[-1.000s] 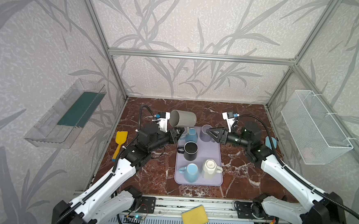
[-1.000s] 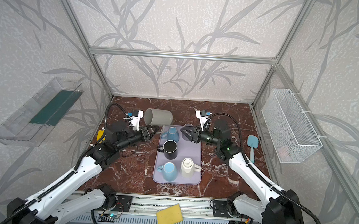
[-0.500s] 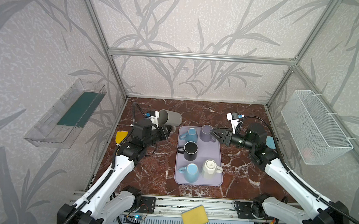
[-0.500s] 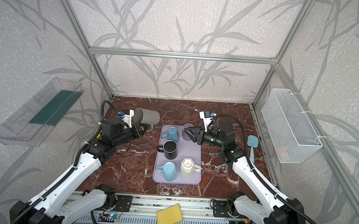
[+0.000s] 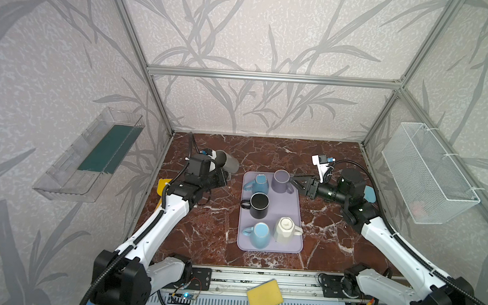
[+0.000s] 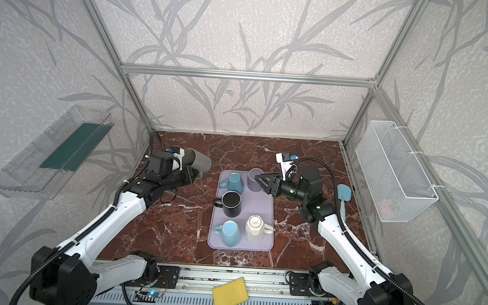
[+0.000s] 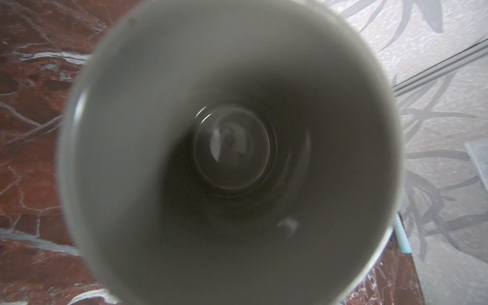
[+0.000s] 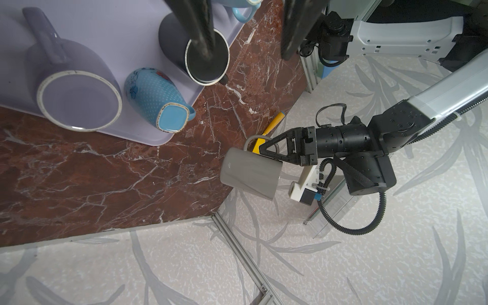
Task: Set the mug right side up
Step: 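Rotate the grey mug upright with the left gripper while the right gripper withdraws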
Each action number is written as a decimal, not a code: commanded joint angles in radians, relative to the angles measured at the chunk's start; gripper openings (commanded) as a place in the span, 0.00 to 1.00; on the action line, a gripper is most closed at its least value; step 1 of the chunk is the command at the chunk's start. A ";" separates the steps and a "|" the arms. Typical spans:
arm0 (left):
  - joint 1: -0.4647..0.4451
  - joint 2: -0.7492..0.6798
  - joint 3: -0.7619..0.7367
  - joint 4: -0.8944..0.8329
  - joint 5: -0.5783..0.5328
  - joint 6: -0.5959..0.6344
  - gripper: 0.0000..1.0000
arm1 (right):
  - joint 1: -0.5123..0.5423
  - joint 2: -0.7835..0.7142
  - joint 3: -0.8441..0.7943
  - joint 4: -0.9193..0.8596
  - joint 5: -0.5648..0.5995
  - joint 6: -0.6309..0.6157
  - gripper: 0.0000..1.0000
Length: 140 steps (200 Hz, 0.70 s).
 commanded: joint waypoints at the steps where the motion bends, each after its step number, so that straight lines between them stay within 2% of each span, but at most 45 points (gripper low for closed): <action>1: 0.022 0.015 0.075 0.058 -0.044 0.067 0.00 | -0.017 -0.041 -0.012 -0.026 -0.018 -0.024 0.43; 52: 0.072 0.114 0.108 0.070 -0.049 0.076 0.00 | -0.038 -0.090 -0.022 -0.144 0.032 -0.087 0.43; 140: 0.161 0.313 0.210 0.062 -0.102 0.178 0.00 | -0.054 -0.122 -0.019 -0.286 0.119 -0.173 0.41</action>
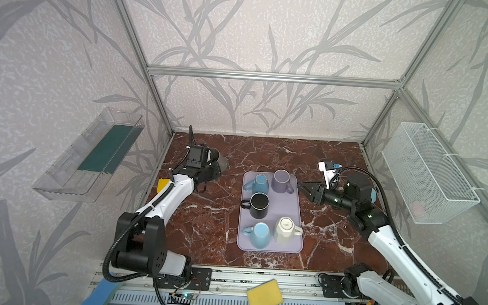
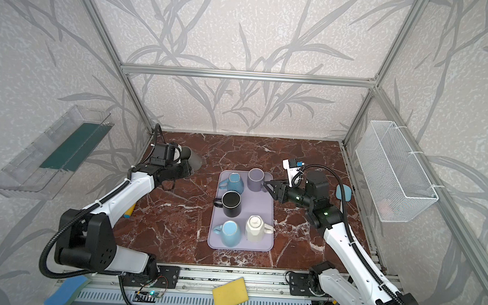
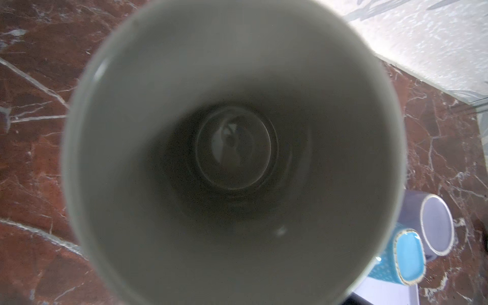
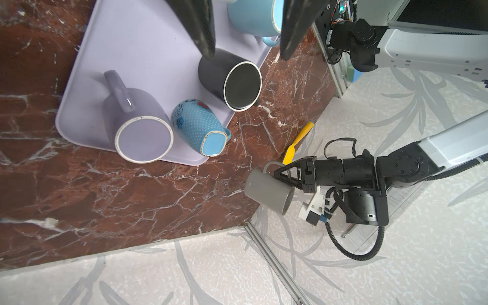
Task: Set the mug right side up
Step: 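Rotate the grey mug upright with the left gripper while the right gripper withdraws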
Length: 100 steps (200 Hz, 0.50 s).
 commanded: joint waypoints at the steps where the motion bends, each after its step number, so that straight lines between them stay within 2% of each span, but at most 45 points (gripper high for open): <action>1: 0.026 0.030 0.076 0.077 -0.033 0.061 0.00 | -0.007 -0.028 -0.006 -0.055 0.039 -0.046 0.41; 52: 0.074 0.178 0.145 0.135 -0.041 0.098 0.00 | -0.010 -0.045 0.004 -0.115 0.072 -0.083 0.41; 100: 0.083 0.307 0.242 0.141 -0.068 0.140 0.00 | -0.017 -0.048 0.000 -0.133 0.087 -0.095 0.41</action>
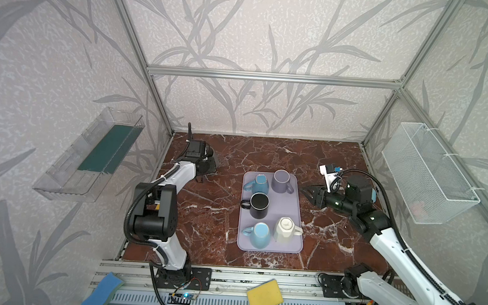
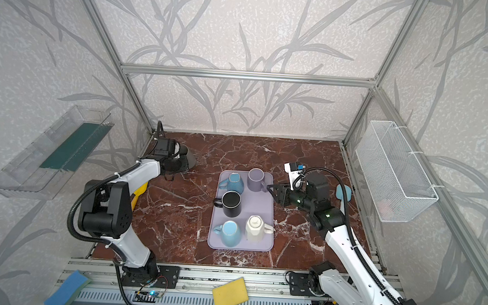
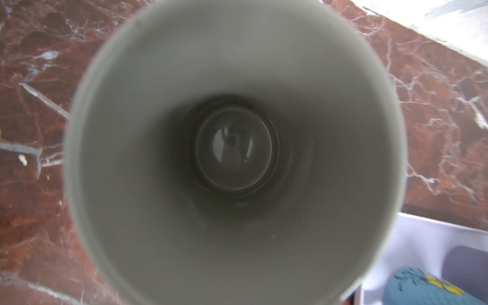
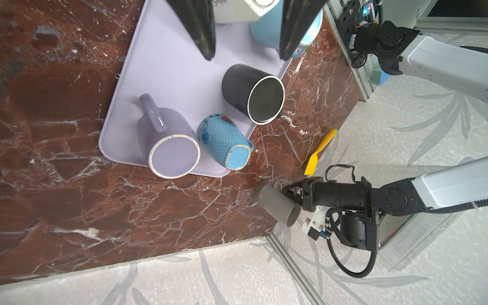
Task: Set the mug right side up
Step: 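Rotate the grey mug upright with the left gripper while the right gripper withdraws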
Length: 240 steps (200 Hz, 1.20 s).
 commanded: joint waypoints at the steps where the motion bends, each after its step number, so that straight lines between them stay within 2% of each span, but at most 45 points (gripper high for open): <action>1: 0.005 0.018 0.091 0.092 -0.024 0.054 0.00 | -0.009 -0.017 0.001 -0.026 0.015 -0.022 0.41; 60: 0.009 0.128 0.216 0.026 -0.043 0.147 0.00 | -0.027 -0.014 0.002 -0.035 0.020 -0.027 0.41; 122: 0.010 0.228 0.373 -0.135 -0.058 0.265 0.00 | -0.037 -0.008 0.012 -0.052 0.029 -0.039 0.40; 240: 0.010 0.314 0.496 -0.284 -0.047 0.271 0.00 | -0.037 -0.006 0.027 -0.070 0.035 -0.044 0.40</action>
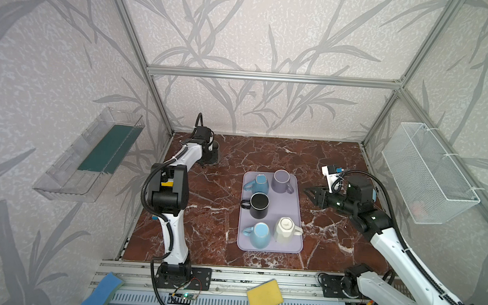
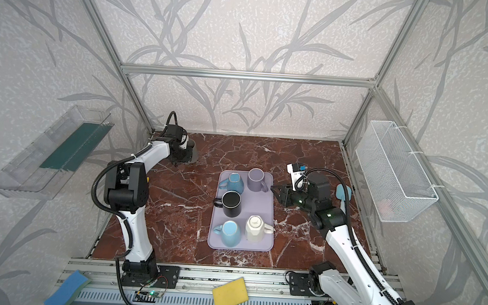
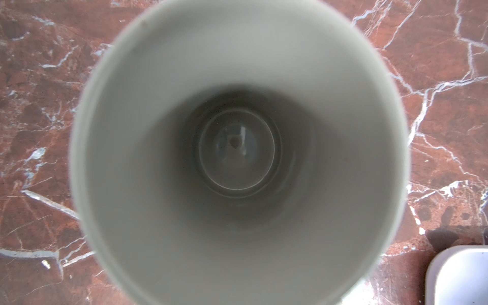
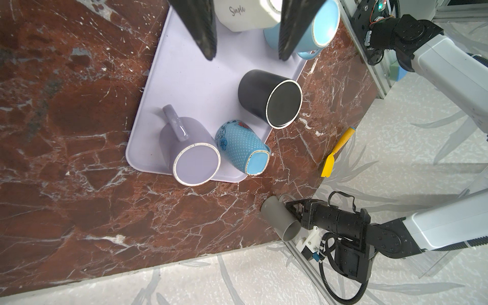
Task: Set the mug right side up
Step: 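Rotate the grey mug upright with the left gripper while the right gripper withdraws, then lower the grey mug onto the table and release it with the left gripper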
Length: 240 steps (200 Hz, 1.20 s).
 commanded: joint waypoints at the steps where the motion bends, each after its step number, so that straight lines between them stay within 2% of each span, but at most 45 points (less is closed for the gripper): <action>1: 0.005 0.004 0.061 -0.012 0.002 0.027 0.00 | -0.006 -0.007 0.027 -0.020 0.008 -0.015 0.40; 94: 0.005 0.033 0.128 -0.089 0.002 0.016 0.00 | -0.006 -0.024 0.038 -0.047 0.014 -0.023 0.40; 129: 0.005 0.029 0.126 -0.089 -0.010 0.017 0.17 | -0.006 -0.024 0.040 -0.050 0.014 -0.026 0.40; 228: 0.005 0.020 0.128 -0.098 -0.025 0.014 0.42 | -0.006 -0.025 0.038 -0.053 0.017 -0.030 0.39; 240: 0.004 0.013 0.127 -0.102 -0.031 0.013 0.48 | -0.005 -0.025 0.037 -0.053 0.017 -0.030 0.39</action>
